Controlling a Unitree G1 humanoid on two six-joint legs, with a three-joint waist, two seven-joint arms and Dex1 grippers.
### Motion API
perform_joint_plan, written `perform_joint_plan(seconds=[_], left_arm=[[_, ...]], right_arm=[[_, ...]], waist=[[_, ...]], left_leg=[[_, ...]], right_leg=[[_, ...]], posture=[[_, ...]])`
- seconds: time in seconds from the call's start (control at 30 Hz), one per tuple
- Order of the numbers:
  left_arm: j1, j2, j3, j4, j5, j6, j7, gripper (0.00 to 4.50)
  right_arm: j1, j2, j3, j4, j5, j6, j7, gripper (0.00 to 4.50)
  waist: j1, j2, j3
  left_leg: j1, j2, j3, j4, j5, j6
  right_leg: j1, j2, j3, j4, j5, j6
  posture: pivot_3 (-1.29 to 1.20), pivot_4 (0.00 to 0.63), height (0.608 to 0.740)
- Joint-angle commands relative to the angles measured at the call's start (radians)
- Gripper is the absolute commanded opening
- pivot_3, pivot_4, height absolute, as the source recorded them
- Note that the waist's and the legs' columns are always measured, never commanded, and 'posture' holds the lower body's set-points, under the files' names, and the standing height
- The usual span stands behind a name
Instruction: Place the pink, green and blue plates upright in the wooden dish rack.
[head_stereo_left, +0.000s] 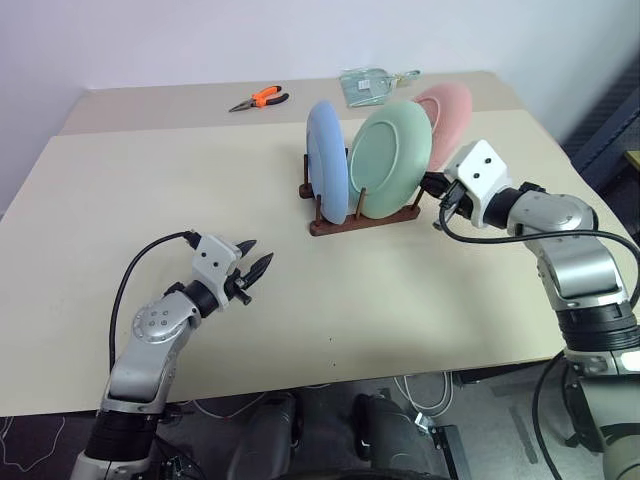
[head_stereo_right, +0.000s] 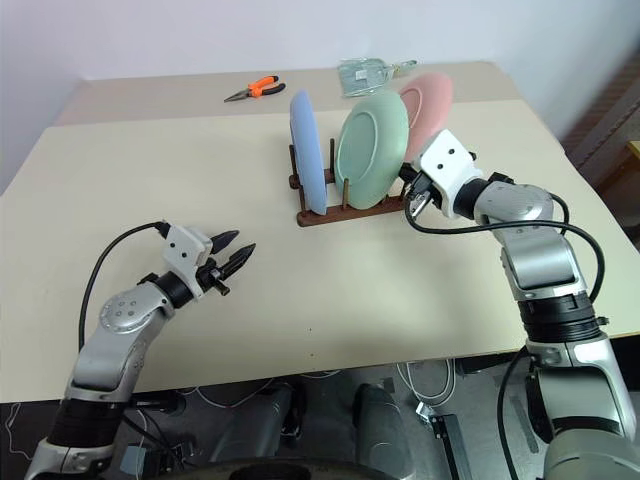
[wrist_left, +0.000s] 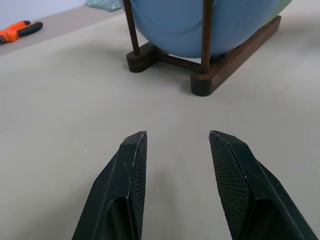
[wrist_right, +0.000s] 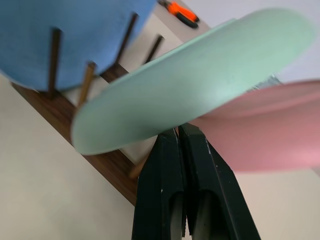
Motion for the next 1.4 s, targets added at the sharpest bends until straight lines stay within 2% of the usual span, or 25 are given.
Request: perform_joint_plan(seconds=[0.03, 0.53, 0.73, 0.87, 1.07, 1.3, 1.4], left_arm=[[0.005, 0.000, -0.005, -0.046, 0.007, -0.004, 0.006, 2.00], [0.002, 0.004, -0.013, -0.060, 0.003, 0.015, 0.010, 2.00], [-0.001, 0.006, -0.013, -0.060, 0.003, 0.022, 0.011, 2.00], [-0.004, 0.008, -0.014, -0.056, 0.003, 0.025, 0.008, 2.00], [-0.019, 0.008, -0.019, -0.041, 0.002, 0.023, 0.002, 2.00], [-0.040, -0.002, -0.037, -0.020, 0.005, 0.017, 0.002, 2.00], [-0.043, -0.003, -0.038, -0.015, 0.008, 0.011, 0.002, 2.00]], right_arm=[[-0.032, 0.008, -0.018, -0.073, 0.013, -0.011, 0.016, 0.03], [0.015, -0.020, -0.024, -0.144, -0.007, 0.016, 0.062, 0.03], [0.083, -0.094, -0.060, -0.174, 0.029, 0.048, 0.130, 0.03], [0.120, -0.145, -0.077, -0.112, -0.014, 0.031, 0.126, 0.03], [0.034, -0.168, -0.072, 0.109, -0.116, -0.084, 0.037, 0.03], [-0.295, -0.084, -0.006, 0.630, -0.255, -0.349, -0.128, 0.03], [-0.430, -0.052, 0.026, 0.821, -0.300, -0.471, -0.150, 0.03]], waist=[[0.000, 0.000, 0.000], [0.000, 0.000, 0.000], [0.001, 0.000, 0.000], [0.000, 0.000, 0.000], [-0.001, 0.000, 0.000], [-0.004, 0.002, 0.001], [-0.008, 0.003, 0.002]], left_leg=[[0.000, 0.000, 0.000, 0.000, 0.000, 0.000], [0.000, 0.000, 0.000, 0.000, 0.000, 0.000], [0.000, 0.000, 0.000, 0.001, 0.000, 0.000], [0.000, 0.000, 0.000, 0.003, -0.001, 0.001], [0.000, 0.000, 0.000, 0.005, -0.001, 0.002], [0.000, 0.000, 0.001, 0.008, -0.002, 0.003], [0.000, 0.000, 0.002, 0.009, -0.002, 0.003]], right_leg=[[0.000, 0.000, 0.000, 0.000, 0.000, 0.000], [0.000, 0.000, 0.000, 0.000, 0.000, 0.000], [0.000, 0.000, 0.000, 0.001, 0.000, 0.000], [0.001, 0.000, 0.000, 0.001, 0.000, 0.000], [0.002, 0.000, 0.000, 0.001, 0.000, -0.001], [0.002, 0.001, 0.000, 0.002, 0.000, 0.000], [0.003, 0.001, 0.000, 0.002, 0.000, 0.000]], posture=[[0.00, 0.150, 0.719], [0.00, 0.150, 0.719], [0.00, 0.150, 0.719], [0.00, 0.150, 0.719], [0.00, 0.150, 0.719], [0.00, 0.150, 0.719], [0.00, 0.150, 0.719]])
